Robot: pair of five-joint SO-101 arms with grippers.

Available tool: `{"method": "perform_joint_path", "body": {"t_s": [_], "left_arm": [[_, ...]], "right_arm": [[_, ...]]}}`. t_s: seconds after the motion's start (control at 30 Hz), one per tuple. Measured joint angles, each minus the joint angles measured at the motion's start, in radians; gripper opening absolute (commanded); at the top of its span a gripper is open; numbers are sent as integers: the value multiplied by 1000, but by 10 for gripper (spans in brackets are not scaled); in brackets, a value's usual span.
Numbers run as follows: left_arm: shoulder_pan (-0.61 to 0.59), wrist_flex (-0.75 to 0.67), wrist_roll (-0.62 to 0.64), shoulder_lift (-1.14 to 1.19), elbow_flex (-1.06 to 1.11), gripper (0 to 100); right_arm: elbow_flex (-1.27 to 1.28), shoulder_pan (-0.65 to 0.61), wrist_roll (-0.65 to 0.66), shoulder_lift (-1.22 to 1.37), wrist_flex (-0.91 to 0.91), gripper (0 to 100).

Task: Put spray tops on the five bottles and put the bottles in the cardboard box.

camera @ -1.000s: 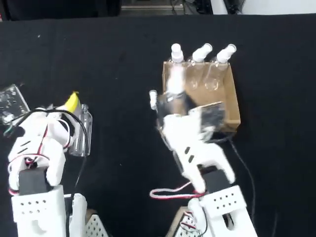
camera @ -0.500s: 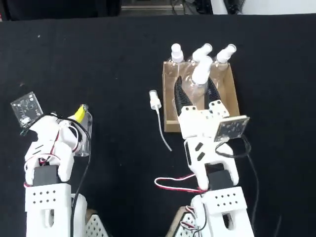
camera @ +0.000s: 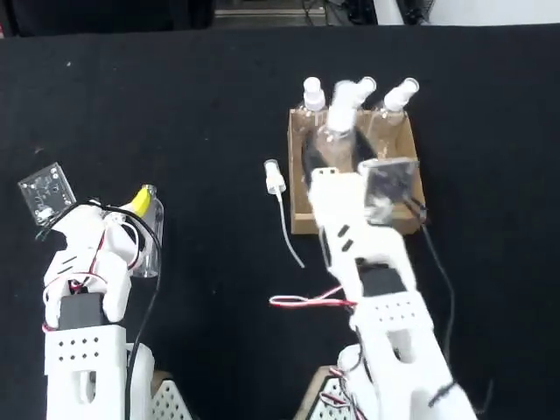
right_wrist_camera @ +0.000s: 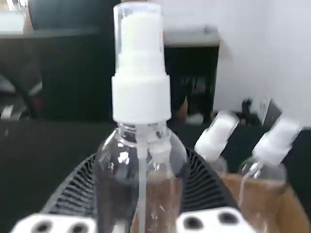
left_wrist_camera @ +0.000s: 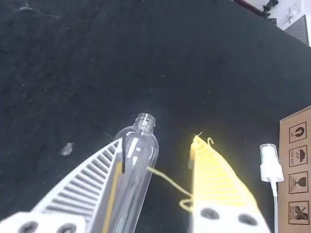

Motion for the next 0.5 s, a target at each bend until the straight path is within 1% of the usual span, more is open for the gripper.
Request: {"method": "perform_joint_path", "body": {"t_s": [0.07,0.13,0.37,0.5], "left_arm": [[0,0,0,0,6,213],[0,-2,0,0,21,213],[0,-2,0,0,25,213],[0,-2,0,0,25,213]], "right_arm": [[0,-11,0,57,0,11],[0,-11,0,94,-38,11],[43,-11,0,198,-356,11],[46,-11,0,285,-483,10]]}}
